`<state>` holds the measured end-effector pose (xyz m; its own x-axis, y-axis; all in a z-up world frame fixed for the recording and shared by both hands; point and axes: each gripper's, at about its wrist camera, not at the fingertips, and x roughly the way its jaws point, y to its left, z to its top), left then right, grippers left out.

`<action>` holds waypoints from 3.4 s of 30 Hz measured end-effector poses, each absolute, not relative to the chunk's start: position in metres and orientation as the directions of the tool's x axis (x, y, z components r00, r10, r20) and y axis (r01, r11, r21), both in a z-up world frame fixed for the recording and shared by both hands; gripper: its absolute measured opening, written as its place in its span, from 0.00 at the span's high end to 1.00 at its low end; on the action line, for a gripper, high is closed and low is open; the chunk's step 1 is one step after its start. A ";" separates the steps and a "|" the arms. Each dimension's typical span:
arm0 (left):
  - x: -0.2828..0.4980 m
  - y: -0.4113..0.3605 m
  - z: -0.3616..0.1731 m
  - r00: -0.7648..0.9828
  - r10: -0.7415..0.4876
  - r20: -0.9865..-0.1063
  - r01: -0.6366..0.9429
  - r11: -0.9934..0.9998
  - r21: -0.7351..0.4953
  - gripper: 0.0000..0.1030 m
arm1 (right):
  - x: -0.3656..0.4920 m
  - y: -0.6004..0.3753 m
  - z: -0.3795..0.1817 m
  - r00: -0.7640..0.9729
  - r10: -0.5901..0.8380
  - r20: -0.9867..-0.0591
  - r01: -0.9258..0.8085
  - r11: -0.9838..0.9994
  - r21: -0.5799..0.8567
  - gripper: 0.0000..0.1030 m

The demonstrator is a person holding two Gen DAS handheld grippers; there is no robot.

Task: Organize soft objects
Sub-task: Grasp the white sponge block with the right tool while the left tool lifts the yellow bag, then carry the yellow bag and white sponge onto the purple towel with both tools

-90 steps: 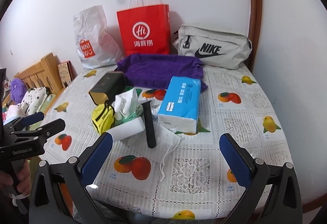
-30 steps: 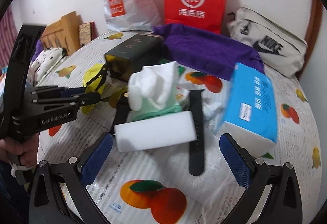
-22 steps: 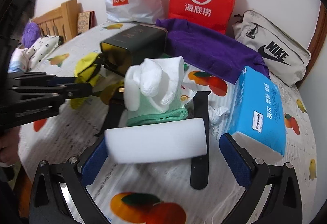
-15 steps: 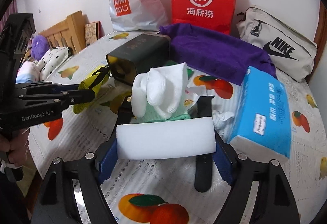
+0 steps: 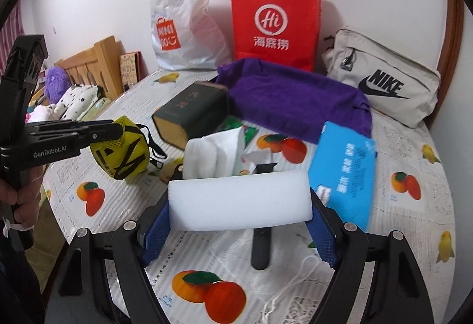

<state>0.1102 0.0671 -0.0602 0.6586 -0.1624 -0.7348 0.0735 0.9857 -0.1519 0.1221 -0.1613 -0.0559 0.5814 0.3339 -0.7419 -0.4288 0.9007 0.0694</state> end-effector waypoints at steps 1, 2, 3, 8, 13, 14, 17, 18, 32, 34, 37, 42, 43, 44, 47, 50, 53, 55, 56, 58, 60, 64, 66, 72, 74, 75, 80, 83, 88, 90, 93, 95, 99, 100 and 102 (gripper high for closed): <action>0.111 0.067 -0.060 0.657 -0.164 -0.736 0.072 0.985 -0.155 0.85 | 0.123 -0.163 -0.055 0.581 0.335 -0.742 -0.427 0.901 0.072 0.21; 0.112 0.067 -0.060 0.656 -0.166 -0.736 0.072 0.985 -0.159 0.85 | 0.124 -0.165 -0.053 0.582 0.335 -0.741 -0.424 0.903 0.076 0.21; 0.112 0.067 -0.059 0.655 -0.171 -0.736 0.076 0.984 -0.161 0.85 | 0.125 -0.166 -0.051 0.584 0.336 -0.739 -0.422 0.903 0.077 0.21; 0.113 0.066 -0.050 0.663 -0.170 -0.729 0.081 0.984 -0.156 0.86 | 0.127 -0.169 -0.047 0.590 0.341 -0.732 -0.421 0.903 0.081 0.21; 0.112 0.065 -0.036 0.677 -0.189 -0.712 0.097 0.981 -0.167 0.86 | 0.132 -0.170 -0.040 0.591 0.354 -0.725 -0.421 0.902 0.097 0.21; 0.112 0.064 -0.032 0.680 -0.194 -0.707 0.101 0.980 -0.172 0.86 | 0.134 -0.171 -0.039 0.589 0.361 -0.723 -0.424 0.900 0.104 0.21; 0.115 0.064 -0.023 0.692 -0.201 -0.693 0.106 0.978 -0.178 0.86 | 0.139 -0.173 -0.034 0.597 0.357 -0.718 -0.419 0.902 0.101 0.21; 0.116 0.064 -0.019 0.696 -0.201 -0.689 0.106 0.978 -0.178 0.86 | 0.141 -0.174 -0.032 0.598 0.358 -0.717 -0.416 0.903 0.104 0.21; 0.165 0.057 0.019 0.746 -0.185 -0.640 0.120 0.982 -0.145 0.86 | 0.199 -0.197 -0.021 0.613 0.324 -0.720 -0.344 0.931 0.126 0.21; 0.178 0.056 0.021 0.748 -0.190 -0.635 0.117 0.981 -0.156 0.86 | 0.209 -0.200 -0.021 0.617 0.311 -0.723 -0.335 0.935 0.117 0.21; 0.197 0.055 0.021 0.747 -0.191 -0.636 0.121 0.981 -0.152 0.86 | 0.229 -0.208 -0.023 0.619 0.288 -0.730 -0.308 0.945 0.111 0.21; 0.230 0.054 0.017 0.736 -0.200 -0.647 0.126 0.979 -0.159 0.86 | 0.260 -0.216 -0.023 0.619 0.285 -0.732 -0.285 0.950 0.128 0.21; 0.238 0.053 0.016 0.733 -0.202 -0.649 0.127 0.979 -0.161 0.86 | 0.267 -0.217 -0.023 0.619 0.285 -0.732 -0.283 0.950 0.130 0.21; 0.245 0.052 0.015 0.731 -0.202 -0.652 0.129 0.979 -0.159 0.86 | 0.273 -0.217 -0.024 0.619 0.283 -0.733 -0.281 0.951 0.130 0.21; 0.268 0.050 0.010 0.719 -0.203 -0.665 0.130 0.979 -0.158 0.86 | 0.292 -0.218 -0.027 0.617 0.277 -0.737 -0.275 0.953 0.128 0.21; 0.292 0.048 0.003 0.705 -0.210 -0.677 0.133 0.977 -0.164 0.86 | 0.311 -0.220 -0.032 0.613 0.272 -0.742 -0.265 0.955 0.131 0.21; 0.317 0.046 -0.005 0.693 -0.210 -0.690 0.134 0.977 -0.164 0.86 | 0.330 -0.221 -0.041 0.601 0.266 -0.754 -0.252 0.958 0.137 0.21; 0.331 0.044 -0.011 0.683 -0.211 -0.699 0.134 0.977 -0.164 0.86 | 0.343 -0.221 -0.047 0.591 0.266 -0.761 -0.244 0.959 0.146 0.21; 0.338 0.044 -0.014 0.678 -0.211 -0.704 0.135 0.977 -0.164 0.86 | 0.351 -0.221 -0.051 0.584 0.263 -0.768 -0.239 0.960 0.148 0.21; 0.352 0.043 -0.020 0.669 -0.210 -0.713 0.131 0.978 -0.164 0.86 | 0.363 -0.220 -0.057 0.576 0.261 -0.775 -0.233 0.961 0.150 0.21; 0.365 0.042 -0.027 0.659 -0.204 -0.724 0.129 0.979 -0.158 0.86 | 0.376 -0.219 -0.063 0.571 0.258 -0.780 -0.229 0.962 0.151 0.21; 0.388 0.042 -0.040 0.640 -0.204 -0.741 0.122 0.979 -0.164 0.86 | 0.401 -0.219 -0.077 0.551 0.251 -0.796 -0.211 0.965 0.158 0.21; 0.396 0.042 -0.044 0.631 -0.208 -0.748 0.122 0.978 -0.170 0.86 | 0.410 -0.220 -0.082 0.545 0.249 -0.800 -0.210 0.965 0.158 0.21; 0.418 0.039 -0.050 0.624 -0.211 -0.752 0.127 0.978 -0.168 0.86 | 0.434 -0.217 -0.097 0.533 0.235 -0.813 -0.207 0.968 0.144 0.21; 0.425 0.038 -0.051 0.624 -0.215 -0.751 0.128 0.977 -0.173 0.86 | 0.443 -0.216 -0.103 0.526 0.230 -0.819 -0.203 0.969 0.142 0.21; 0.427 0.036 -0.052 0.623 -0.220 -0.751 0.133 0.975 -0.176 0.86 | 0.447 -0.216 -0.106 0.521 0.228 -0.823 -0.200 0.969 0.142 0.21; 0.436 0.023 -0.061 0.598 -0.273 -0.753 0.168 0.962 -0.216 0.86 | 0.462 -0.214 -0.123 0.486 0.221 -0.846 -0.189 0.971 0.144 0.21; 0.438 0.017 -0.064 0.592 -0.284 -0.754 0.178 0.959 -0.221 0.86 | 0.466 -0.213 -0.131 0.468 0.225 -0.855 -0.194 0.970 0.149 0.21; 0.439 0.013 -0.067 0.581 -0.296 -0.758 0.186 0.955 -0.231 0.83 | 0.470 -0.212 -0.140 0.441 0.232 -0.867 -0.192 0.968 0.161 0.21; 0.438 0.012 -0.067 0.580 -0.293 -0.760 0.185 0.956 -0.228 0.83 | 0.472 -0.213 -0.144 0.430 0.240 -0.870 -0.190 0.966 0.173 0.20; 0.437 0.011 -0.068 0.573 -0.305 -0.761 0.188 0.952 -0.241 0.83 | 0.473 -0.214 -0.148 0.408 0.245 -0.879 -0.183 0.966 0.185 0.20; 0.435 0.009 -0.069 0.567 -0.306 -0.765 0.190 0.952 -0.241 0.83 | 0.475 -0.214 -0.150 0.401 0.249 -0.882 -0.188 0.964 0.187 0.20; 0.432 0.003 -0.074 0.544 -0.321 -0.775 0.201 0.947 -0.251 0.80 | 0.476 -0.209 -0.152 0.386 0.243 -0.890 -0.202 0.964 0.176 0.19; 0.431 0.002 -0.076 0.536 -0.324 -0.779 0.202 0.946 -0.254 0.79 | 0.476 -0.208 -0.153 0.383 0.242 -0.892 -0.204 0.963 0.174 0.18; 0.430 0.000 -0.078 0.528 -0.325 -0.785 0.203 0.945 -0.255 0.79 | 0.475 -0.208 -0.152 0.381 0.243 -0.892 -0.204 0.963 0.175 0.17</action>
<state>0.4297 0.0003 -0.0780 0.5275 -0.3247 -0.7851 0.2032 0.9455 -0.2545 0.4754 -0.2084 -0.1523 0.3814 0.2432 -0.8919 -0.2039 0.9632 0.1754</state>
